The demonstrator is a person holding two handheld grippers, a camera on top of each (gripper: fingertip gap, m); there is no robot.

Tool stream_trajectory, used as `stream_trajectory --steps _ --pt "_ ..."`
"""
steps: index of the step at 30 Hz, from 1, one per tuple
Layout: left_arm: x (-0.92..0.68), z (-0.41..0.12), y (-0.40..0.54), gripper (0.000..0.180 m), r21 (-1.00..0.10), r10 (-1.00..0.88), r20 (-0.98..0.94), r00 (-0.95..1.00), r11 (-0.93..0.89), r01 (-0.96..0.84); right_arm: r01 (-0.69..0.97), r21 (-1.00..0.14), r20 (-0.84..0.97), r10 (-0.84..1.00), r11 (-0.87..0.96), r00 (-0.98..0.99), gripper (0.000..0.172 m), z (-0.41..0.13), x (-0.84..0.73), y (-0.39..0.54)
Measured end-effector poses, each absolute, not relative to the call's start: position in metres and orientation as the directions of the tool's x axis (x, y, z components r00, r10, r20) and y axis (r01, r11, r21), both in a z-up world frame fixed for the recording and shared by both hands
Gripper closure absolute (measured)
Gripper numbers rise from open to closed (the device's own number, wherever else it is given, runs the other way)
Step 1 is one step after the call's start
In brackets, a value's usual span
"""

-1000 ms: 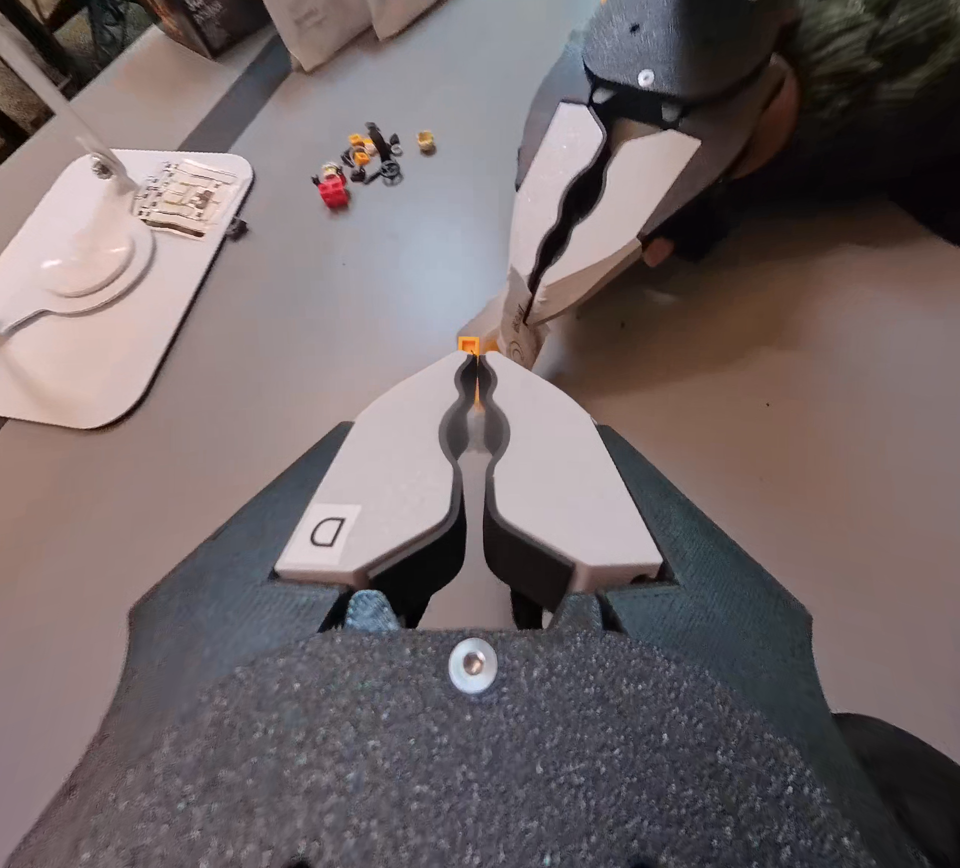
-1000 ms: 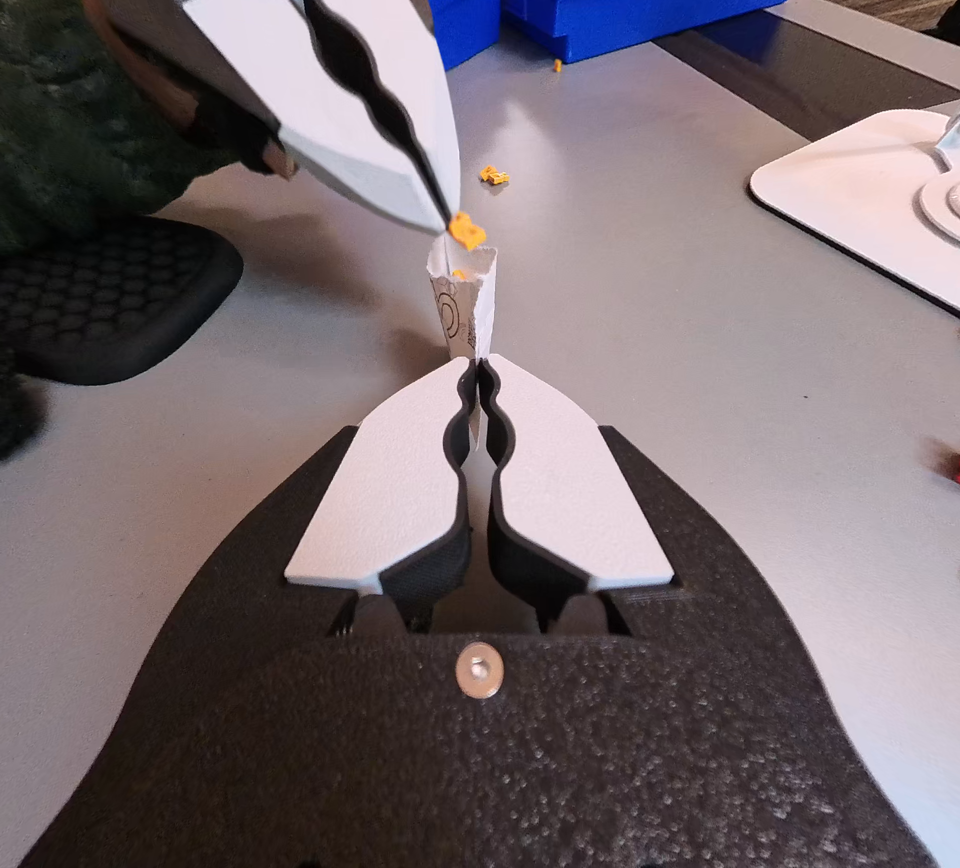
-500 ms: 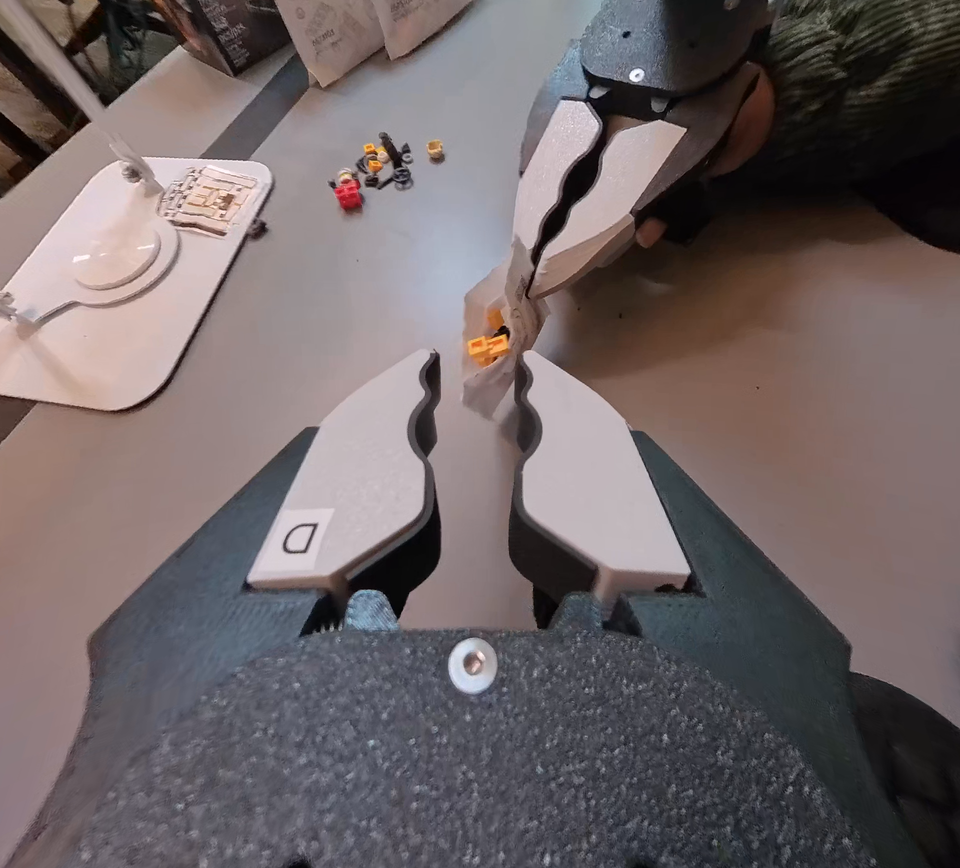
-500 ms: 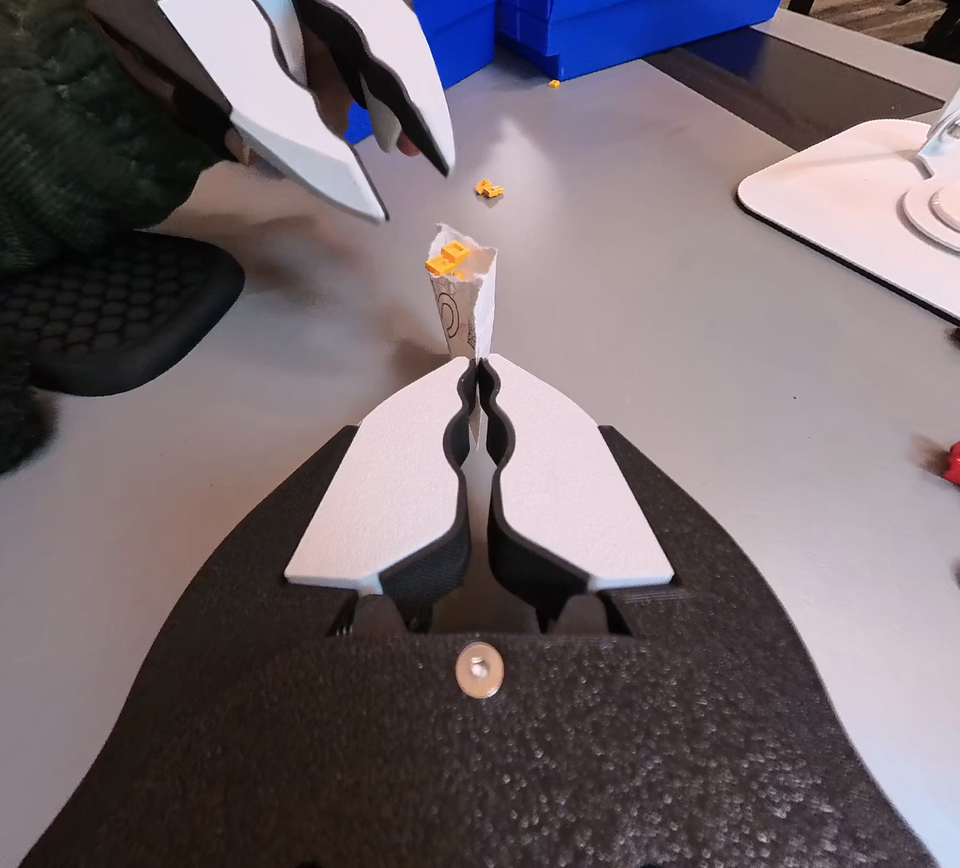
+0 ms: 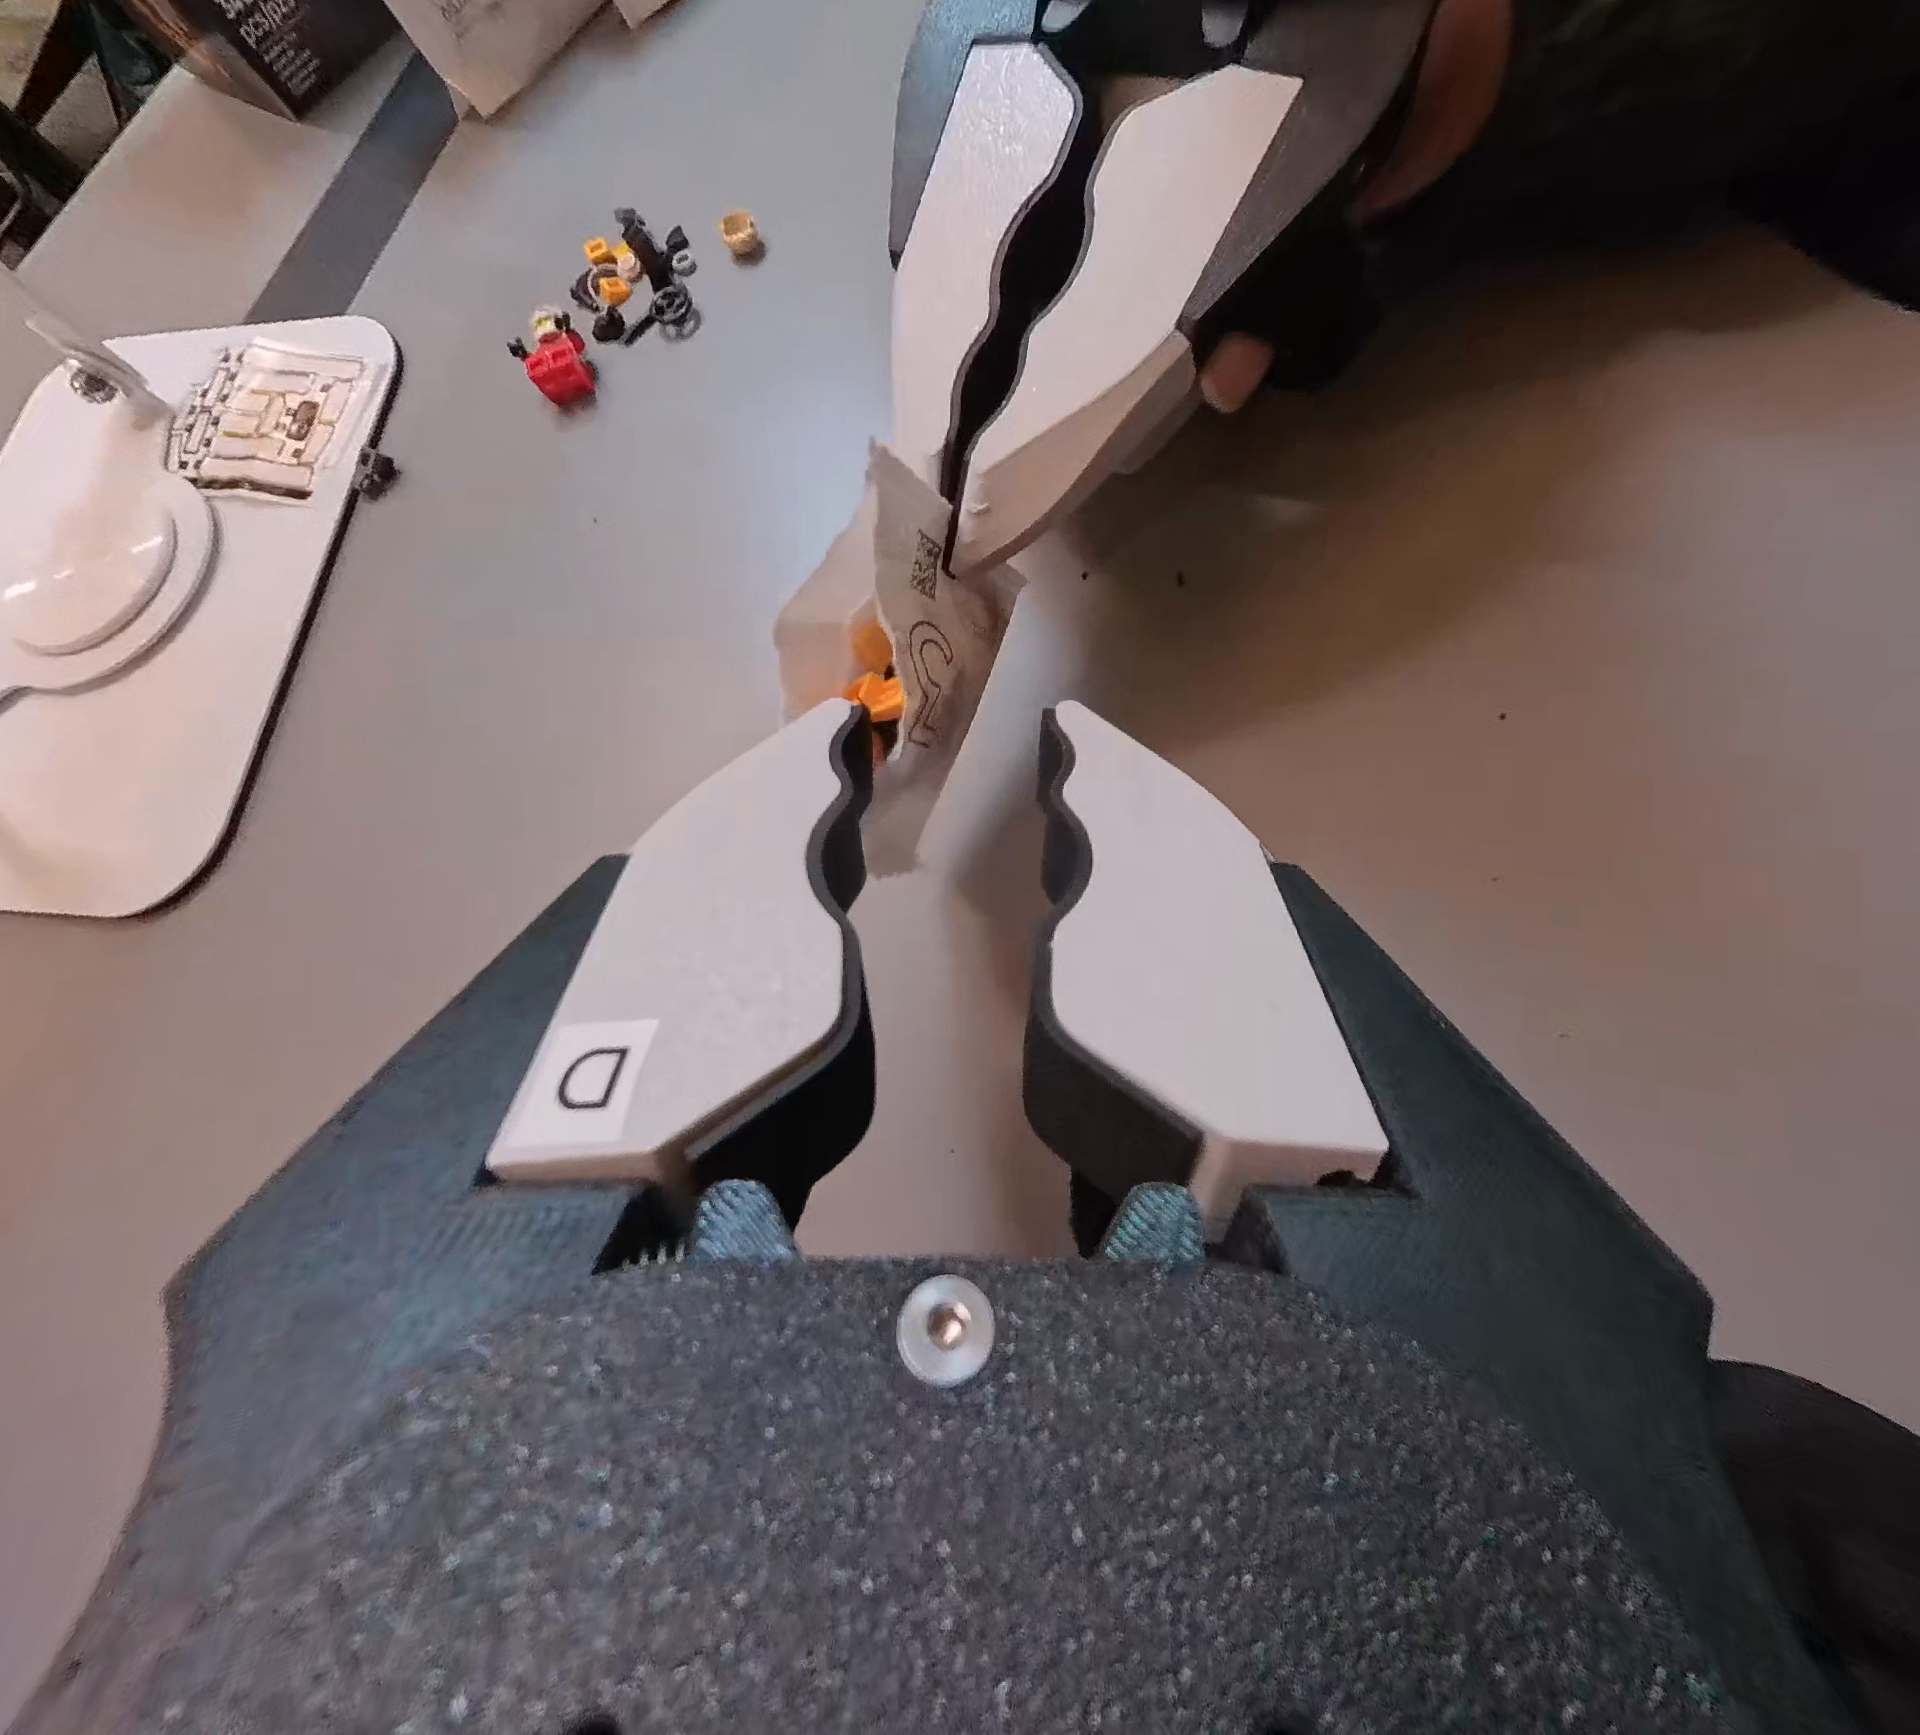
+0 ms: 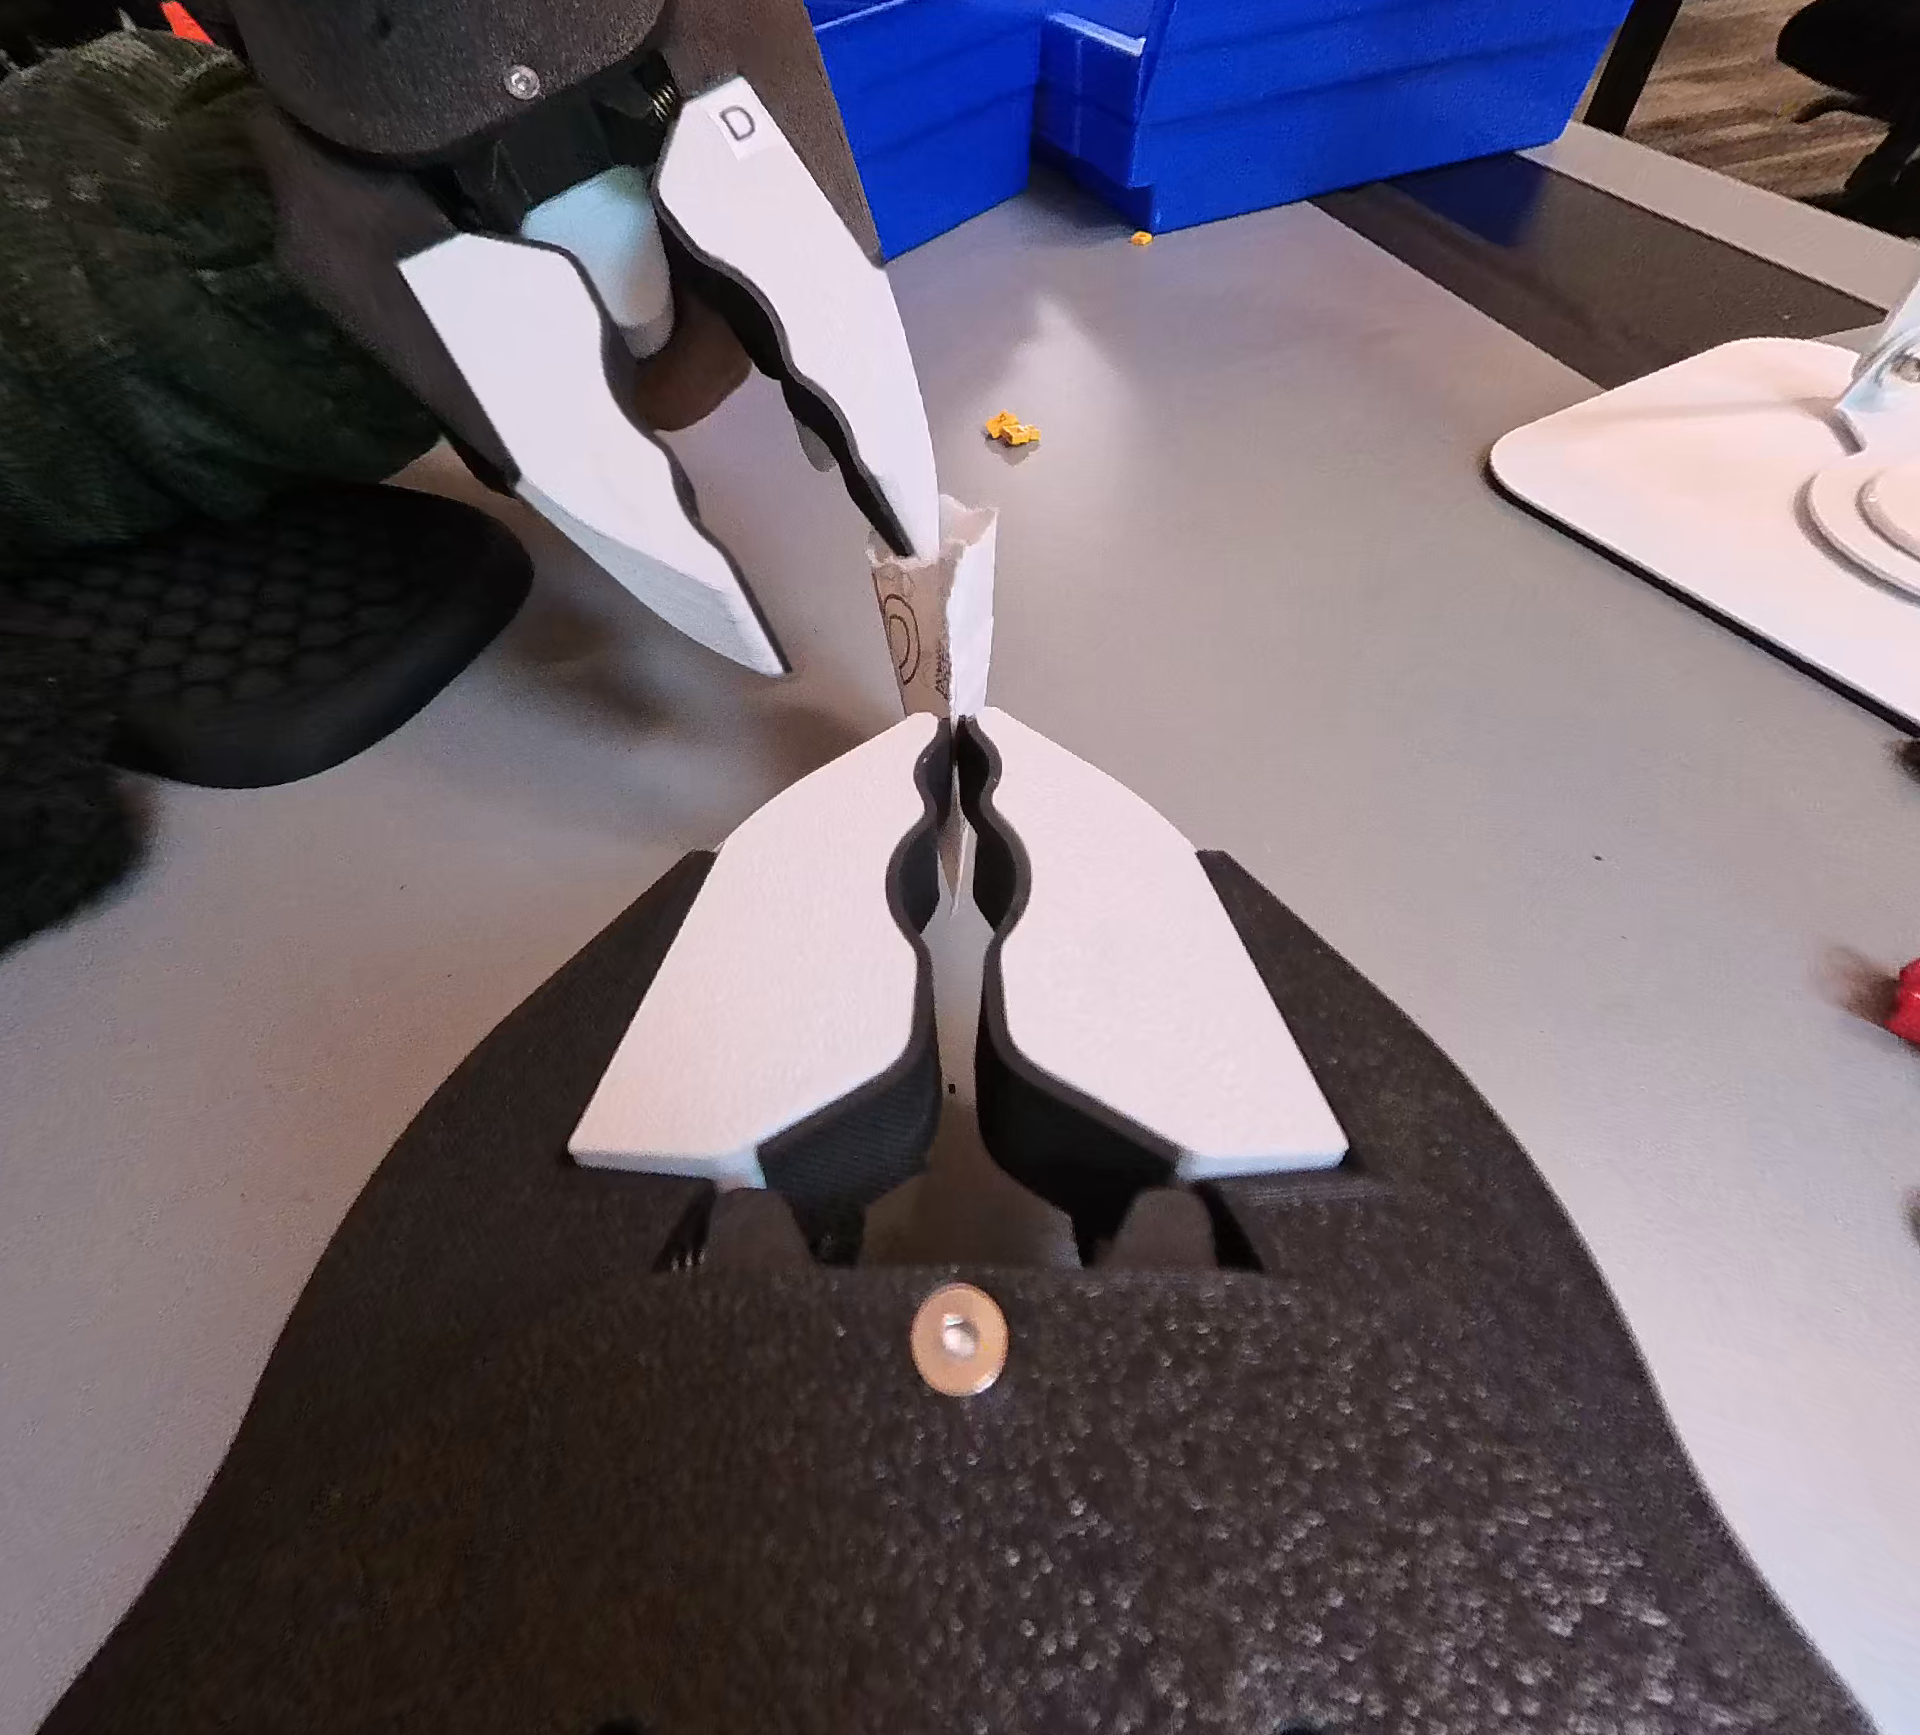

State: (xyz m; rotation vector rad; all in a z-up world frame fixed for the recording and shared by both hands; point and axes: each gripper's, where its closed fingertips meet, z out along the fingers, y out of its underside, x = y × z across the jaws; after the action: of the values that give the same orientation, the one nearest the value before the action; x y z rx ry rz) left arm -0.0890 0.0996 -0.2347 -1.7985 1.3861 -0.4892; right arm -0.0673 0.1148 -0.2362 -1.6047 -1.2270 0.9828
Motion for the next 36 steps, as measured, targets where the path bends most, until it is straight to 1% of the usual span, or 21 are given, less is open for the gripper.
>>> stream_trajectory --steps 4,7,9,11,13,15,17,20,23,25,27,30,36 --pt "-0.099 -0.218 0.102 0.15 -0.809 -0.919 -0.174 0.353 -0.072 -0.584 0.294 -0.947 -0.072 0.978 -0.128 0.196 0.171 -0.236 -0.068 0.114" --pt "-0.135 -0.205 0.125 0.155 -0.842 -0.837 -0.157 0.525 -0.165 -0.514 0.296 -0.947 -0.068 0.976 -0.128 0.205 0.171 -0.236 -0.067 0.115" --pt "-0.174 -0.208 0.149 0.156 -0.854 -0.717 -0.102 0.689 -0.293 -0.431 0.296 -0.946 -0.068 0.974 -0.132 0.216 0.171 -0.236 -0.066 0.117" --pt "-0.217 -0.222 0.171 0.154 -0.848 -0.546 -0.038 0.837 -0.425 -0.316 0.296 -0.945 -0.078 0.973 -0.142 0.219 0.171 -0.236 -0.066 0.118" --pt "-0.258 -0.234 0.189 0.154 -0.856 -0.363 -0.014 0.932 -0.477 -0.198 0.297 -0.944 -0.082 0.973 -0.145 0.217 0.171 -0.237 -0.066 0.118" --pt "-0.289 -0.24 0.201 0.154 -0.865 -0.213 -0.016 0.977 -0.487 -0.121 0.298 -0.944 -0.077 0.973 -0.141 0.215 0.171 -0.236 -0.067 0.117" --pt "-0.316 -0.239 0.214 0.152 -0.879 -0.088 -0.056 0.994 -0.467 -0.091 0.298 -0.944 -0.079 0.973 -0.142 0.216 0.171 -0.235 -0.067 0.117" --pt "-0.353 -0.245 0.236 0.143 -0.866 0.078 -0.111 0.991 -0.498 -0.058 0.299 -0.942 -0.089 0.972 -0.154 0.218 0.171 -0.235 -0.068 0.116" --pt "-0.382 -0.267 0.253 0.139 -0.809 0.194 -0.093 0.977 -0.587 0.04 0.294 -0.943 -0.094 0.972 -0.156 0.216 0.171 -0.232 -0.068 0.113" --pt "-0.395 -0.279 0.259 0.139 -0.778 0.262 -0.034 0.964 -0.612 0.139 0.289 -0.946 -0.087 0.972 -0.15 0.22 0.171 -0.229 -0.067 0.113" --pt "-0.4 -0.29 0.263 0.14 -0.756 0.3 0.018 0.954 -0.62 0.209 0.28 -0.949 -0.084 0.971 -0.147 0.225 0.171 -0.225 -0.067 0.113" --pt "-0.41 -0.295 0.268 0.146 -0.757 0.33 -0.024 0.944 -0.623 0.199 0.264 -0.953 -0.092 0.971 -0.15 0.221 0.171 -0.221 -0.066 0.113" --pt "-0.425 -0.296 0.282 0.151 -0.751 0.366 -0.02 0.93 -0.619 0.227 0.265 -0.949 -0.115 0.971 -0.17 0.211 0.171 -0.223 -0.067 0.112"
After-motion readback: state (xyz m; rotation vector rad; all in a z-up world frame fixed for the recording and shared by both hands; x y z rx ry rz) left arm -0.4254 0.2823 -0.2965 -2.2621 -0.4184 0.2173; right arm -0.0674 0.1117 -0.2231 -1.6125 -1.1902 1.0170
